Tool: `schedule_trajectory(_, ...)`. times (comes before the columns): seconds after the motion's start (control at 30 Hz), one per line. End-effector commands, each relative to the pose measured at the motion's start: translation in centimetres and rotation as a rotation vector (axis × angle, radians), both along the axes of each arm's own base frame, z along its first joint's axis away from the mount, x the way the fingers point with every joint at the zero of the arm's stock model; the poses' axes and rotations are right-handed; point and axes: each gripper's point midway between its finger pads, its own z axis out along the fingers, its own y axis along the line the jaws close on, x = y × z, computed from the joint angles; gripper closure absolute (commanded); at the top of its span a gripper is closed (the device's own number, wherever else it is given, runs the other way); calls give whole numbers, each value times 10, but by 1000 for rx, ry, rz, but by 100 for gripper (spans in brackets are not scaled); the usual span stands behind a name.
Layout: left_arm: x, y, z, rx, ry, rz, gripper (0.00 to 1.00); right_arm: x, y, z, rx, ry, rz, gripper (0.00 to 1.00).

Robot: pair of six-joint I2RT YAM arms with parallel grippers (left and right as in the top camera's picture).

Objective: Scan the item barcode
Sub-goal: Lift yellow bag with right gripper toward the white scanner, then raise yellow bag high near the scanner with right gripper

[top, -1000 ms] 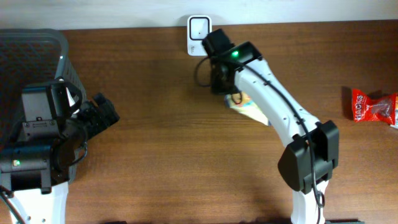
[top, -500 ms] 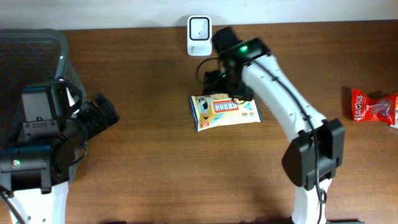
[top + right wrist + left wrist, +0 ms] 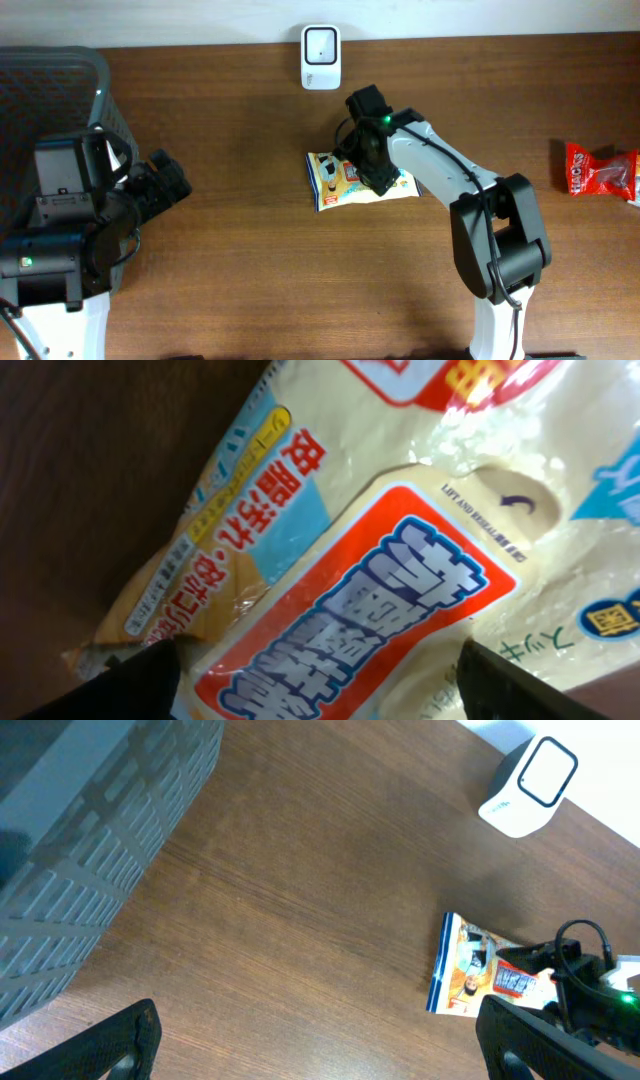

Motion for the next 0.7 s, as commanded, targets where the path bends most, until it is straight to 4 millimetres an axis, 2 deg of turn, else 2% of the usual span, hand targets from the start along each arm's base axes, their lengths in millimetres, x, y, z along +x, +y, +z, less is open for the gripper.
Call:
schedule_trajectory(0.0, -1, 3, 7, 5, -23, 18, 1, -9, -3, -20, -7, 31, -41, 17)
schedule_trajectory(0.03, -1, 3, 7, 5, -23, 18, 1, -11, -4, -25, -14, 44, -40, 19)
schedule_trajectory(0.17, -1, 3, 7, 5, -23, 18, 1, -17, -8, -42, -47, 78, -6, 46)
schedule_trajectory(0.23, -1, 3, 7, 5, -23, 18, 1, -15, -12, -43, -82, 59, 45, 66)
schedule_trajectory(0.27, -1, 3, 7, 5, -23, 19, 1, -14, -13, -43, -91, 50, 81, 85)
schedule_trajectory(0.3, -1, 3, 7, 5, -23, 18, 1, -13, -13, -42, -95, 43, 114, 96)
schedule_trajectory(0.4, -1, 3, 7, 5, -23, 19, 1, -5, -18, -37, -115, 5, 250, 96)
schedule_trajectory(0.5, -1, 3, 7, 5, -23, 19, 1, 11, -19, -18, -138, -53, 406, 96)
schedule_trajectory(0.57, -1, 3, 7, 5, -23, 18, 1, 25, -16, 0, -157, -111, 528, 96)
schedule_trajectory(0.67, -1, 3, 7, 5, -23, 18, 1, 60, -3, 44, -228, -290, 830, 96)
